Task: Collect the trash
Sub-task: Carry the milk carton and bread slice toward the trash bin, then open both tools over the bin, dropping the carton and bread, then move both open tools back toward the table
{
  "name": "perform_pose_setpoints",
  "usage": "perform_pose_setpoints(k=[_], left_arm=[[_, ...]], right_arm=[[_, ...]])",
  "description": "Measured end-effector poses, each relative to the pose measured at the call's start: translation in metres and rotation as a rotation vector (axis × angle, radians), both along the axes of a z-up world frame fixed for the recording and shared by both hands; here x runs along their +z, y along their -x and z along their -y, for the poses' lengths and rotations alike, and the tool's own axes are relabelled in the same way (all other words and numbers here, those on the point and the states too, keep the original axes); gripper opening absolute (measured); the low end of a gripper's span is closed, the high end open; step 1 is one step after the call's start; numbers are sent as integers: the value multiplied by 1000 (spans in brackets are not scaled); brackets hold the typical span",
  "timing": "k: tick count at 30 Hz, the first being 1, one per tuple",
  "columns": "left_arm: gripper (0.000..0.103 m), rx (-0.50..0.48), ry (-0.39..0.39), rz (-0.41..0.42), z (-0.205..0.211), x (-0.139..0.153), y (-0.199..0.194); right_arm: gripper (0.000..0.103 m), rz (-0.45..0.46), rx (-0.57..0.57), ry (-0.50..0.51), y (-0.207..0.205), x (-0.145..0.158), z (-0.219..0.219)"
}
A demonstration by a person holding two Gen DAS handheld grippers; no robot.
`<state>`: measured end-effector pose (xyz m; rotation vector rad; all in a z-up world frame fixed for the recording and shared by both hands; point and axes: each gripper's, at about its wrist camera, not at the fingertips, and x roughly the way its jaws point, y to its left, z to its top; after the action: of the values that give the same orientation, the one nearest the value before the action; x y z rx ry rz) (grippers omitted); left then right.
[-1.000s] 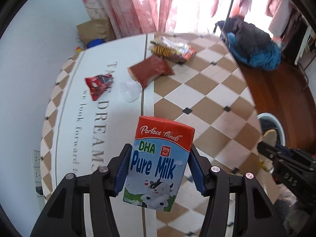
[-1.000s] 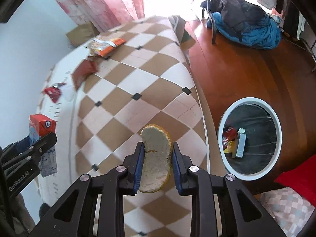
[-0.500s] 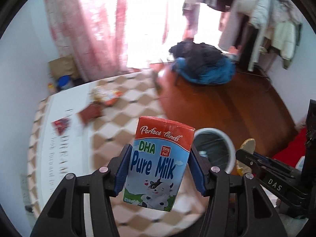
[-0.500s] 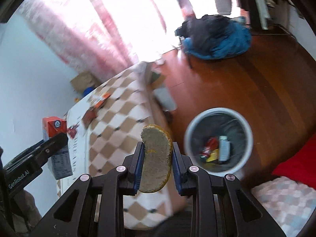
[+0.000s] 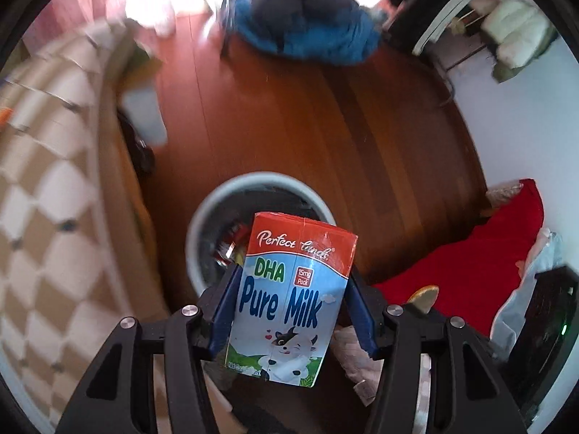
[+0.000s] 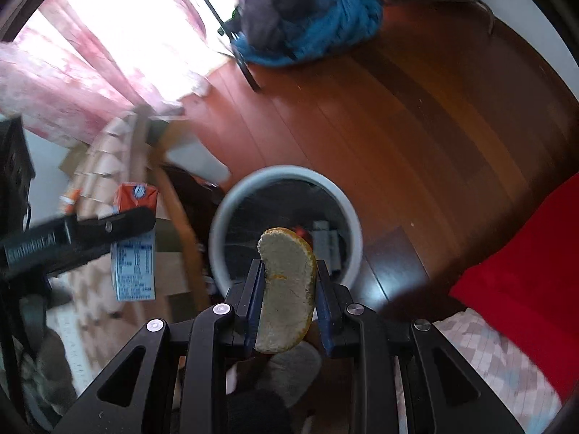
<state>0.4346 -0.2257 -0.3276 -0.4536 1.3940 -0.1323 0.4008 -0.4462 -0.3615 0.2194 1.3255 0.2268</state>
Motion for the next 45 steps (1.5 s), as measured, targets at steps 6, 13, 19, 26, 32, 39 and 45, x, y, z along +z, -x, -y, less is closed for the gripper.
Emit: perform_pose_setpoints(k=[6,13,19,26,32,39,45], left_arm=[[58,-43,-2,-137,21,-55,-35],[92,-26,-80,-150,13,-61,-22],[96,-32,-208,-124,-1,-53,0],[96,-67,-344,-63,2,-33,20],[96,-65,-361,-31,4,-16,37],[96,-34,-351,11,-2,13,53],[96,-8,-341,66,-8,49,72]], right_arm=[[28,-88,-5,1,-17,-58,5],[32,-184,-1,-26,-30,-98,0],[83,-202,-16,-44,-31,-105,-2],[103,-169,10,115,-18,-83,-11],[103,-124,12,177,-3,-53,-11],[103,-75,21,192,11,-10,-12],[103,-14,16,193,32,39,-16]])
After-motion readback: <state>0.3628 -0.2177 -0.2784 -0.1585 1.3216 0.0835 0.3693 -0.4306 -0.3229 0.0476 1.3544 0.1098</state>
